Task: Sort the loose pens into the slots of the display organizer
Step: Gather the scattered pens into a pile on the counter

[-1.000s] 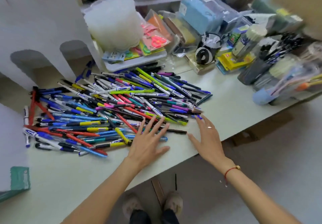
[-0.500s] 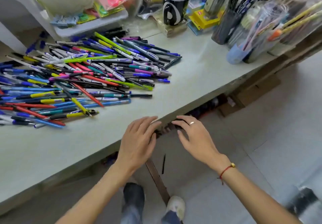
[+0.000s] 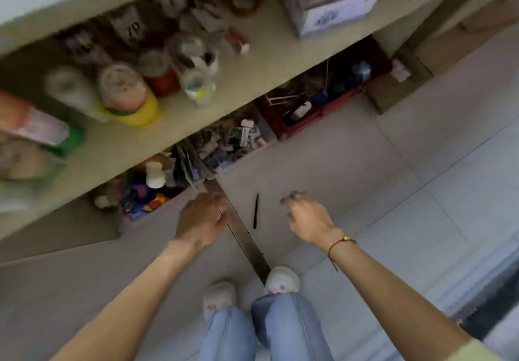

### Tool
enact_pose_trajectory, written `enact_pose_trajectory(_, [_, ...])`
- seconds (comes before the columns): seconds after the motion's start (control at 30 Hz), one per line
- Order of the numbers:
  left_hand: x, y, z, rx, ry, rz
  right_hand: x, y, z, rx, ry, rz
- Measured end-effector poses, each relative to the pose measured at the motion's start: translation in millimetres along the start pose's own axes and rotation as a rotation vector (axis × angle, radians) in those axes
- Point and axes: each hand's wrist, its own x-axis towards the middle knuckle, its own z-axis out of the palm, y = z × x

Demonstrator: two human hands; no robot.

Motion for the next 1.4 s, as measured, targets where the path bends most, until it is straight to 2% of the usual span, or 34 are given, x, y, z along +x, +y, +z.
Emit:
enact_pose_trajectory(0.2, [63,-58,147,0.052,-0.044,0.095,105,27,145,-0.051,-0.085,-0.072])
enact_pose_trajectory(0.33, [115,-101,228,-0.016,-0.059,0.119,174,48,219,-0.176,-0.044,-0.155])
enact_pose_trajectory(0.4, [137,-119,259,0.011,-0.117,0.121,205,55,245,-0.232,-0.024,-0.208])
enact_pose_trajectory(0.5, [160,-133,287,0.147,-0.181,0.142,238,62,271,-0.256,-0.014,-0.249])
enact_pose_trajectory(0.6, [170,-144,307,0.260,-0.241,0.157,256,64,294,-0.257,0.078,-0.379])
enact_pose_trajectory(0.8, [163,-156,327,0.204,-0.345,0.105,258,60,308,-0.504,0.135,-0.384])
enact_pose_trajectory(0.93, [151,-144,301,0.126,-0.302,0.082,241,68,280,-0.557,0.138,-0.332])
enact_pose_trajectory(1.07, [126,-118,237,0.063,-0.218,0.042,193,58,187,-0.386,0.059,-0.237])
enact_pose_trajectory(1.27, [71,-52,96,0.045,-0.053,0.038,97,21,30,-0.019,0.030,-0.126])
enact_pose_trajectory(1.4, [15,2,-15,-0.048,-0.030,0.021,32,-8,-74,0.009,0.069,-0.096])
